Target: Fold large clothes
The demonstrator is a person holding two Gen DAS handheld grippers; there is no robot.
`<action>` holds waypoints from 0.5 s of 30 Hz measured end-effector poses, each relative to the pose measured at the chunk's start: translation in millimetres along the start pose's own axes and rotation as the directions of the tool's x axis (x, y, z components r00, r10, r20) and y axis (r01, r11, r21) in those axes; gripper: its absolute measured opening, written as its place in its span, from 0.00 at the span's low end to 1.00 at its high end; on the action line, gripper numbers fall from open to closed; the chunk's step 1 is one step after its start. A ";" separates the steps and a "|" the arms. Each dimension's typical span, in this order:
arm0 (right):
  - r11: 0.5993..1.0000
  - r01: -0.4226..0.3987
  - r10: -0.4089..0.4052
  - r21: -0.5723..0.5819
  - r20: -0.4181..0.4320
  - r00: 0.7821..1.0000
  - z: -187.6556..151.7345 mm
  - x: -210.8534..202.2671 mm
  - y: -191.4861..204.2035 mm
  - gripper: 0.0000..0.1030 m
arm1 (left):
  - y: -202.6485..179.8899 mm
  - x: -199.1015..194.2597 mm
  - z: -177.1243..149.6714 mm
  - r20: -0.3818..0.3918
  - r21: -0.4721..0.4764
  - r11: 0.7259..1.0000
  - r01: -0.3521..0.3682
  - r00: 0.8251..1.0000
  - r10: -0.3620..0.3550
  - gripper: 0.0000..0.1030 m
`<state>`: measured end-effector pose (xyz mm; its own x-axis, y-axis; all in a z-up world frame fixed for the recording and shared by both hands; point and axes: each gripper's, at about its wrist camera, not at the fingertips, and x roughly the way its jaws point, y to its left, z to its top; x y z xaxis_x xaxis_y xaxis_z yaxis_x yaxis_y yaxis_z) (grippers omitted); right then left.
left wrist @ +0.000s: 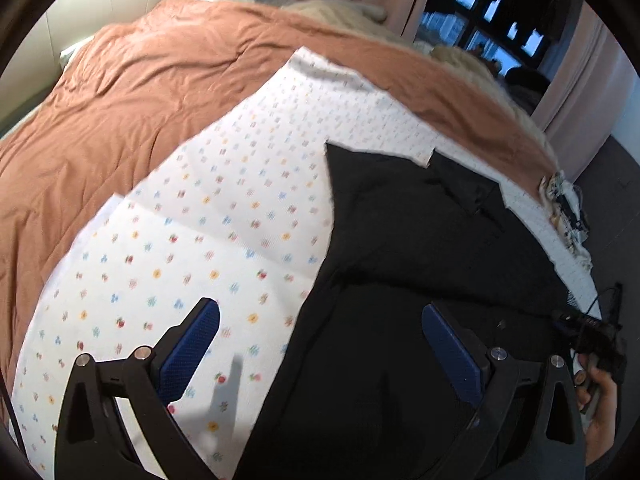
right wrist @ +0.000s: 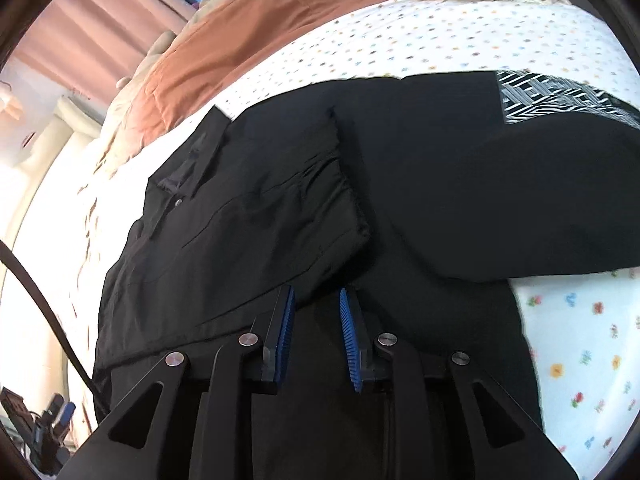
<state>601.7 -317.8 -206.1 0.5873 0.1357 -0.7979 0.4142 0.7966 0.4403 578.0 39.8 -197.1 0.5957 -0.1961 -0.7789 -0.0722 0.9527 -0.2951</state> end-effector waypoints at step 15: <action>1.000 0.022 -0.022 0.004 0.129 0.991 8.7 -4.9 -2.4 0.69 | 19.9 44.5 0.4 -0.077 0.056 0.986 -0.155 0.984 0.159 1.00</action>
<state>603.8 -325.5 -199.7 0.6629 0.0410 -0.7476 0.4297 0.7968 0.4247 603.3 50.1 -237.4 0.5133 -0.0595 -0.8561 -0.1185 0.9831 -0.1393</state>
